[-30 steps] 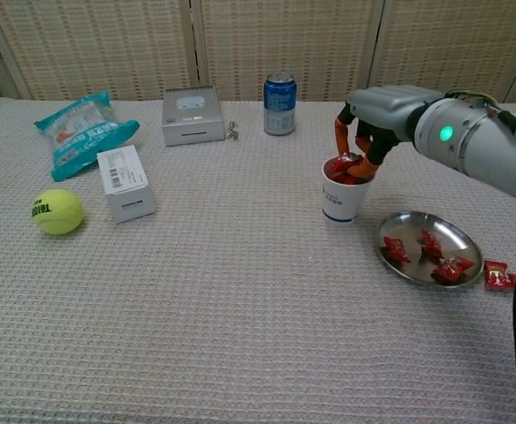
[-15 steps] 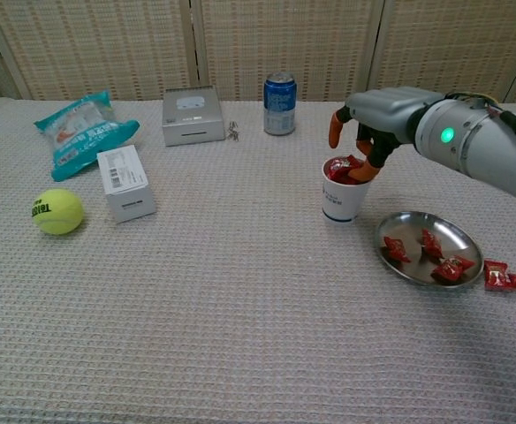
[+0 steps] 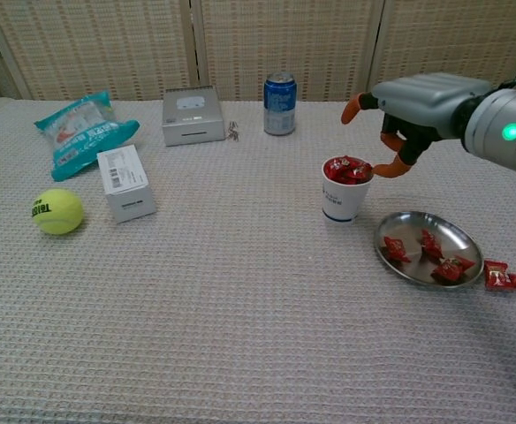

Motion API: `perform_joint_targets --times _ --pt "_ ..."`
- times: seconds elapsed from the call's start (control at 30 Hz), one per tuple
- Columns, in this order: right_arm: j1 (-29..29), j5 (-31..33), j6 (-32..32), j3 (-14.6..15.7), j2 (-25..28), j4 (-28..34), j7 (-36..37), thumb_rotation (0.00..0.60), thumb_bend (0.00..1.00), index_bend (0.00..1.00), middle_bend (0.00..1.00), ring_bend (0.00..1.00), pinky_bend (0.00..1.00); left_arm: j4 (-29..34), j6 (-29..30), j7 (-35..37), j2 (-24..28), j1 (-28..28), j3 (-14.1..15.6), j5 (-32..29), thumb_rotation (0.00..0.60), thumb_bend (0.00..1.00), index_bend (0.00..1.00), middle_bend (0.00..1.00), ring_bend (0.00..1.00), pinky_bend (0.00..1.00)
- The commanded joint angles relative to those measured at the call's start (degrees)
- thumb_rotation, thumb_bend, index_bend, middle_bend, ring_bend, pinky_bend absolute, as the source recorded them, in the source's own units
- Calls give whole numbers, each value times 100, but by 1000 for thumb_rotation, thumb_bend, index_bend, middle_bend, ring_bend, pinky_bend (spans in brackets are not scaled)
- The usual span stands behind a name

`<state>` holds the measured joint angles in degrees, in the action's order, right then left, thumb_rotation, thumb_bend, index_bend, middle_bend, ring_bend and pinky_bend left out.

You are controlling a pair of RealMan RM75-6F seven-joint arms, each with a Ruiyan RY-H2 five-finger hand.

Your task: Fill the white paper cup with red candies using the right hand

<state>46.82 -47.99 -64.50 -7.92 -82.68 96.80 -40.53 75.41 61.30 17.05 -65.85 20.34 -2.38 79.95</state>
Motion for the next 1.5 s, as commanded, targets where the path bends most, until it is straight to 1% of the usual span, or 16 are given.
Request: perform_joint_targets --times 0.03,0.17,0.27,0.3,0.43,0.53,0.57,0.6,0.77,0.93,1.2,1.5 --pt "-534 -571 -341 571 521 434 258 600 240 264 837 828 1000 5 -15 -26 -10 9 4 1 600 608 0 208 184 322" --pt "-989 -862 -543 1012 759 376 422 600 240 284 837 822 1000 51 9 -104 -22 6 20 28 600 608 0 208 183 322" --pt "-1263 -1009 -510 1239 819 179 700 600 239 308 837 820 1000 55 36 -135 -37 -1 19 32 600 608 0 208 183 323" --pt "-1331 -1061 -476 1297 829 111 792 600 239 316 837 820 1000 49 42 -148 -44 -3 19 32 600 608 0 208 183 322" --pt "-1404 -1144 -428 1349 839 29 927 600 240 337 837 820 1000 47 42 -161 -51 -3 19 28 600 607 0 209 184 322" --pt "-1602 -1255 -233 1466 884 -197 1374 600 239 367 837 820 1000 54 11 -175 -53 3 17 2 600 607 0 209 184 324" --pt "-1677 -1239 -88 1570 877 -335 1453 600 240 370 837 820 1000 54 -1 -183 -54 5 18 -8 600 607 0 209 184 324" --pt "-1709 -1249 -22 1603 852 -426 1469 600 240 372 837 820 1000 59 -9 -188 -52 7 17 -13 600 607 0 209 184 324" --pt "-1845 -1301 123 1592 743 -677 1531 600 239 393 837 820 1000 77 3 -203 -42 1 20 -11 600 606 0 209 184 324" --pt "-1952 -1349 201 1566 672 -805 1529 600 240 396 837 820 1000 70 -6 -192 -42 6 18 -10 600 606 0 209 184 323" --pt "-2087 -1582 126 1403 483 -1005 1560 600 239 425 837 826 1000 65 6 -196 -44 3 16 -8 600 607 0 210 185 325" --pt "-2089 -1593 341 1233 307 -1179 1497 600 239 450 837 834 1000 51 33 -185 -42 -9 9 -8 600 608 0 212 192 330"
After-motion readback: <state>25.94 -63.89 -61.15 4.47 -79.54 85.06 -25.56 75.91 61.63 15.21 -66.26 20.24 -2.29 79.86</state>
